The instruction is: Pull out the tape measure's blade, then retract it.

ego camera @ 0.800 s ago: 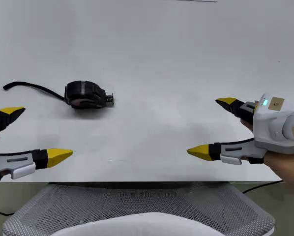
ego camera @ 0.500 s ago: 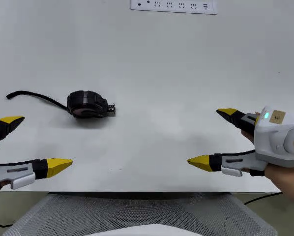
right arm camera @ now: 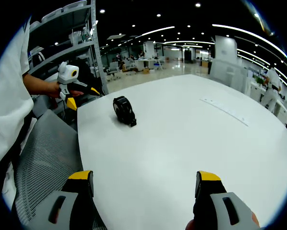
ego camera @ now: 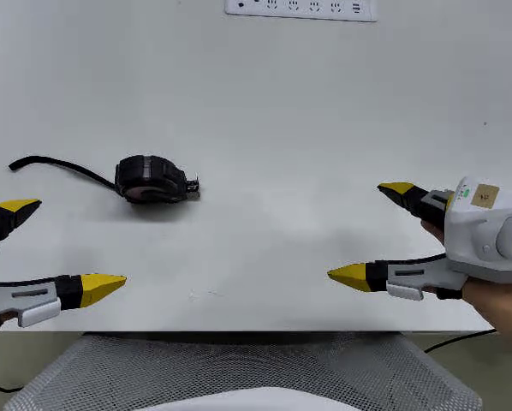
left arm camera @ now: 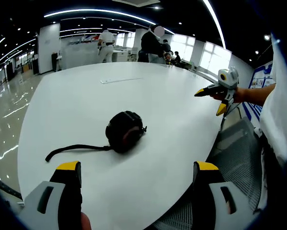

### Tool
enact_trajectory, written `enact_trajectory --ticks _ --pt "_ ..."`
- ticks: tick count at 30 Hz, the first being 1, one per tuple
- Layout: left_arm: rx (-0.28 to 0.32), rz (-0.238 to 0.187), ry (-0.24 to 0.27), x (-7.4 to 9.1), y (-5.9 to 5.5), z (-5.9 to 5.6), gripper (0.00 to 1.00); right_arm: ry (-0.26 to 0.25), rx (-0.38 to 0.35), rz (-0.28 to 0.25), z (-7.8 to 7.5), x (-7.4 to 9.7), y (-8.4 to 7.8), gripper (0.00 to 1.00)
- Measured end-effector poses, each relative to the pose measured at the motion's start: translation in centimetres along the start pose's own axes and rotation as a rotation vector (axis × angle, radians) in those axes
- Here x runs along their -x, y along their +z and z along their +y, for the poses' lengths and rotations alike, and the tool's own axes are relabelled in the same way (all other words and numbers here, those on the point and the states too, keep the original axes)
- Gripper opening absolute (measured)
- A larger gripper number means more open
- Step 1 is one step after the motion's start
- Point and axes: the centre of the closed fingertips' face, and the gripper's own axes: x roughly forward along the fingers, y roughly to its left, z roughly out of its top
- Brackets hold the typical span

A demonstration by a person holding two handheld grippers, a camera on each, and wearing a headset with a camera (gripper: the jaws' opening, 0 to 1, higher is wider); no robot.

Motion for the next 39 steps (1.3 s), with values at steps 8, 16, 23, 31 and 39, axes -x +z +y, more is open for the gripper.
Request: enact_trajectory --ticks 8,16,23,31,39 --pt "0.000 -0.004 -0.002 -0.1 0.3 0.2 0.94 0.001 -0.005 0.001 0.0 -0.2 0.1 0.86" --pt "-0.007 -0.011 -0.005 -0.4 0.9 0.5 0.92 0.009 0.006 -0.004 0.0 -0.8 0.5 0.87" --pt "-0.011 -0.007 -0.008 -0.7 0.9 0.7 0.91 0.020 0.012 -0.004 -0.2 -1.4 0.7 0.87" --pt "-0.024 -0.005 -0.029 -1.5 1.4 0.6 0.91 0.041 0.028 -0.003 -0.4 -2.3 1.1 0.87" --pt "-0.048 -0.003 -0.055 -2.4 2.0 0.4 0.91 0.071 0.049 0.002 -0.3 -3.6 1.5 0.87"
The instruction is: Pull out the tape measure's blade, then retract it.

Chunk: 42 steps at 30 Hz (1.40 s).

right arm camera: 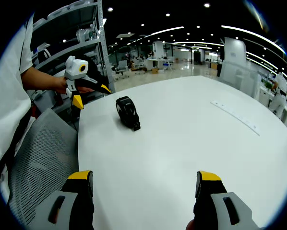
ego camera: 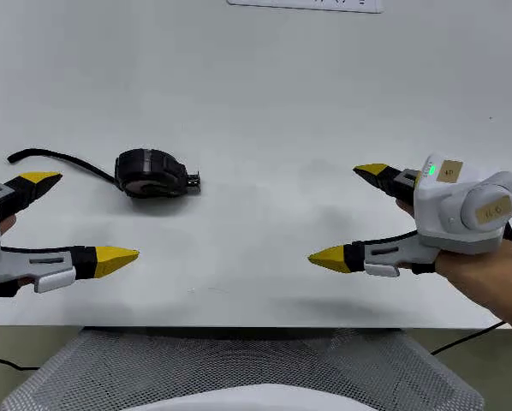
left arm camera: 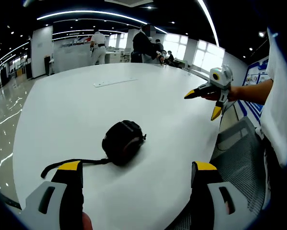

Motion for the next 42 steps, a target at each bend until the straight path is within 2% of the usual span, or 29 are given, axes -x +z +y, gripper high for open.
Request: enact_trajectory --ticks 9,16,21,27,36,42 --pt "-0.021 0.010 -0.030 -1.1 0.3 0.1 0.90 0.032 0.007 -0.001 0.4 -1.6 0.4 0.87" --pt "-0.060 0.016 -0.053 -2.1 0.7 0.2 0.90 0.055 0.019 0.004 0.6 -2.4 0.7 0.87" --pt "-0.082 0.026 -0.072 -3.0 0.7 0.4 0.89 0.067 0.027 0.009 0.6 -3.1 0.6 0.87" --pt "-0.114 0.040 -0.101 -3.9 0.8 0.0 0.89 0.079 0.036 0.012 0.1 -4.0 0.5 0.86" --pt "-0.159 0.076 -0.122 -4.7 0.2 0.5 0.88 0.094 0.060 0.020 -0.5 -4.8 0.9 0.85" --pt "-0.201 0.110 -0.130 -5.3 0.0 1.0 0.82 0.107 0.065 0.027 -0.5 -5.3 1.1 0.85"
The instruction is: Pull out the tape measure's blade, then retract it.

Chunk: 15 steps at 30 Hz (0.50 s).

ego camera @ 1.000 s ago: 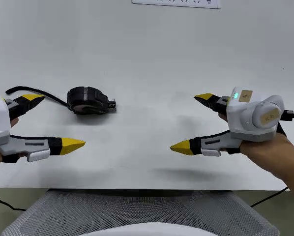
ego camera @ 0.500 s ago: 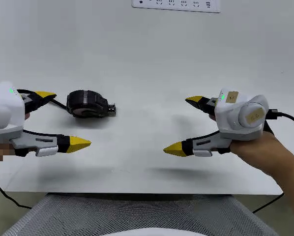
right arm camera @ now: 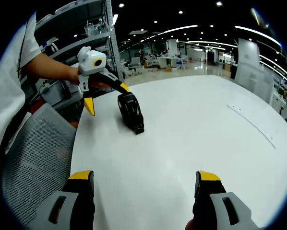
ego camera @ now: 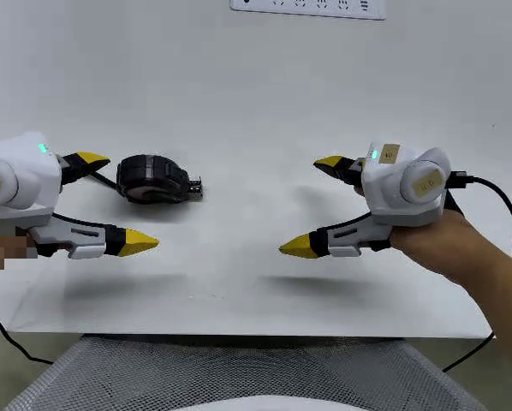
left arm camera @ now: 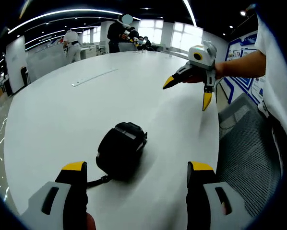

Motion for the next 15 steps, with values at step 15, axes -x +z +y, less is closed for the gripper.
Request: enact_trajectory --ticks 15 --pt "-0.083 0.078 -0.051 -1.4 -0.4 1.1 0.63 0.023 0.016 0.014 -0.3 -0.4 0.2 0.83"
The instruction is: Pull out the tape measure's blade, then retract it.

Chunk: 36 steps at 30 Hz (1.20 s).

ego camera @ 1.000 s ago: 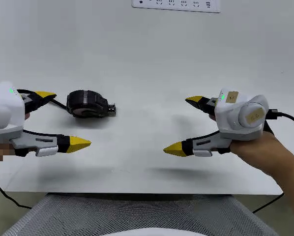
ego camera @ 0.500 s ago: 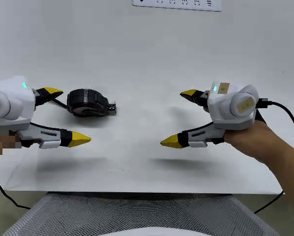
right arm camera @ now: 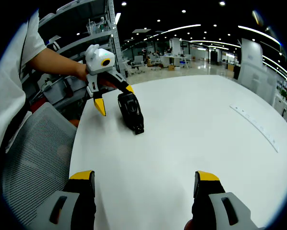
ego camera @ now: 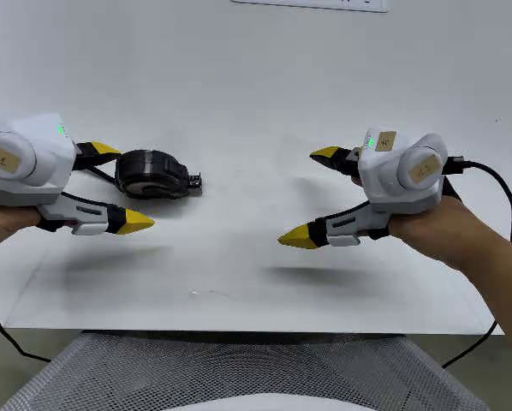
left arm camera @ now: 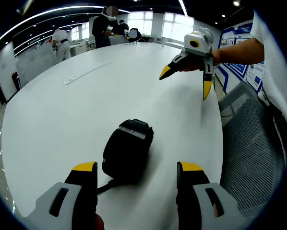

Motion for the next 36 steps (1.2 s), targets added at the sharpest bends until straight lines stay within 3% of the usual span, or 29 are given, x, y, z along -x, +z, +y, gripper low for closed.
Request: enact_trajectory --ticks 17,29,36 --pt "-0.109 0.070 -0.031 -1.3 -0.5 1.3 0.44 0.011 -0.003 0.003 0.1 -0.4 0.1 0.83" --pt "-0.166 0.085 -0.043 -1.3 -0.7 1.8 0.32 0.022 -0.003 0.013 0.3 -0.7 -0.4 0.81" --pt "-0.161 0.085 -0.045 -1.3 -0.6 1.9 0.28 0.029 -0.007 0.012 0.4 -0.9 -0.4 0.81"
